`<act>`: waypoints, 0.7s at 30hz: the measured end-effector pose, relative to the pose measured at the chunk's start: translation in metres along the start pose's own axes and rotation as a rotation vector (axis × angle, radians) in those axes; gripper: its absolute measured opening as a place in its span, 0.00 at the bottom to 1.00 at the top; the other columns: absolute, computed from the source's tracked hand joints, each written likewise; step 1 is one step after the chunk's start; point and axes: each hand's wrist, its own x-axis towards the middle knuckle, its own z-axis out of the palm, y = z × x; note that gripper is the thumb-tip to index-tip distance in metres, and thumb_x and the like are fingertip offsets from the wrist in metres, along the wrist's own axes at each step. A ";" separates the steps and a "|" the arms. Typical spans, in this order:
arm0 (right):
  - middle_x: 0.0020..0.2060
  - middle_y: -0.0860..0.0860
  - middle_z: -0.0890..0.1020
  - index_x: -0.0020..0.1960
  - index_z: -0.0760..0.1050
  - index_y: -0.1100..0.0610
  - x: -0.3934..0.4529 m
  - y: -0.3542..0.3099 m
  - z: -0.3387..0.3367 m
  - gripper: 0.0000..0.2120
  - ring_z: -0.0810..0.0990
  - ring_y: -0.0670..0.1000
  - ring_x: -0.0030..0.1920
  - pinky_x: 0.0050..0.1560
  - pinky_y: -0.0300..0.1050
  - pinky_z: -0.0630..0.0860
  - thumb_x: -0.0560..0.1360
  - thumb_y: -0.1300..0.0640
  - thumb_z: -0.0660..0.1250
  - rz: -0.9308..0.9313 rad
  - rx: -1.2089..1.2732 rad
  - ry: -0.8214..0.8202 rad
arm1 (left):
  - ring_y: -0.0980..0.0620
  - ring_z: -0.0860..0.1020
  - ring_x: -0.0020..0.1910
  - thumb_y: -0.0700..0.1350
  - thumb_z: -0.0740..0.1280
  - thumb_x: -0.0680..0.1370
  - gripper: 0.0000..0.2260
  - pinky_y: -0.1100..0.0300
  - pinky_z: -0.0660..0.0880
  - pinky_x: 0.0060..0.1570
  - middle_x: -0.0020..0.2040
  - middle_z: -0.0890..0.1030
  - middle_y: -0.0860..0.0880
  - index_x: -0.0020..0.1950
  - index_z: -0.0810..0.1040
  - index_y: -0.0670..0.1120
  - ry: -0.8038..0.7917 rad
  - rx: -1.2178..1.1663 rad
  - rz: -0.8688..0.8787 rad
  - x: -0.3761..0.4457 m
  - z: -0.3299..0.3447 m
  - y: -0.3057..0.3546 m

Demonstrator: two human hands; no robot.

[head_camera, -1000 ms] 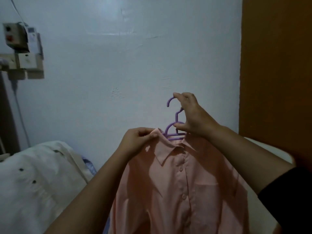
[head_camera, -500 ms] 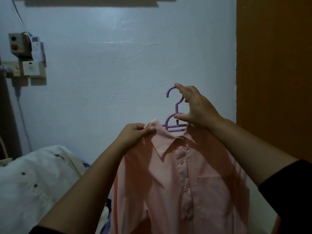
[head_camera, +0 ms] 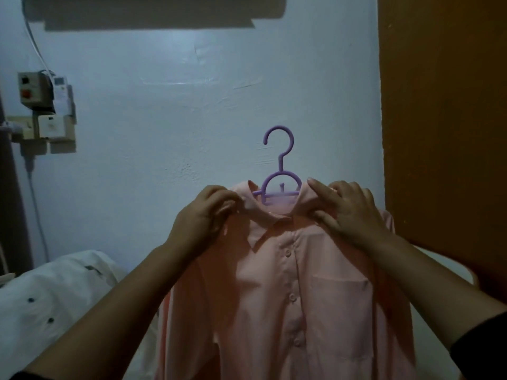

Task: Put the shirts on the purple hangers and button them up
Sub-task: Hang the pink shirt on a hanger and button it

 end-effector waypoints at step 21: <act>0.71 0.53 0.64 0.66 0.67 0.41 0.019 0.014 -0.009 0.18 0.65 0.59 0.66 0.53 0.52 0.61 0.80 0.39 0.50 -0.438 -0.218 0.259 | 0.41 0.79 0.48 0.65 0.65 0.60 0.41 0.52 0.77 0.33 0.60 0.75 0.47 0.72 0.65 0.54 -0.105 0.517 0.172 0.024 -0.045 -0.010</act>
